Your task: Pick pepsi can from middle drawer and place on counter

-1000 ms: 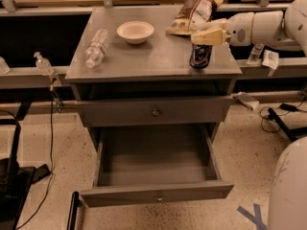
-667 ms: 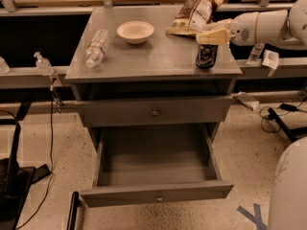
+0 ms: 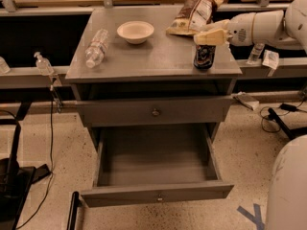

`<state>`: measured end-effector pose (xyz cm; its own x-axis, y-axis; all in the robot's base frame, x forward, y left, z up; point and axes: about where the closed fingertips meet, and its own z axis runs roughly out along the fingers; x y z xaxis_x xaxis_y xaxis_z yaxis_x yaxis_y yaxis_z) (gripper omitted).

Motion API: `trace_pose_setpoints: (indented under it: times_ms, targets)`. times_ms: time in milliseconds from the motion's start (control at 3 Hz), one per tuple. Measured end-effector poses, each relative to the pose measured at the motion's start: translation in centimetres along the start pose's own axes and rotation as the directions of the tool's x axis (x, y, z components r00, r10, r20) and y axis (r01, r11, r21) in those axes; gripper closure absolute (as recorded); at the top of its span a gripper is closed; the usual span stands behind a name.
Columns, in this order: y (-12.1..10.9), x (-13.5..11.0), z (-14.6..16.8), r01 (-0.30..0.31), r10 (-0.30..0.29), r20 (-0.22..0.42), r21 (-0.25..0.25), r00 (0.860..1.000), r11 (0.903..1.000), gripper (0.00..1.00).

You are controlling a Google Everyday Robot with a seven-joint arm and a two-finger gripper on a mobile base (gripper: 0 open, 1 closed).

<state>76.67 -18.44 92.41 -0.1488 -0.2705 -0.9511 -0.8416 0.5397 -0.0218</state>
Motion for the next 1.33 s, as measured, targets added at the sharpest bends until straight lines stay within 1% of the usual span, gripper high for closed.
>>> trace_pose_setpoints:
  times_ms: [667,1000,1333]
  targets:
    - [0.2,0.1,0.8,-0.002,0.002,-0.001,-0.011,1.0,0.9999,0.17]
    - [0.3,0.2,1.1,-0.003,0.003,-0.001,-0.016,1.0,0.9999,0.0]
    - [1.1,-1.2,0.8,0.004,0.004,0.094,-0.081,0.996,0.9967,0.0]
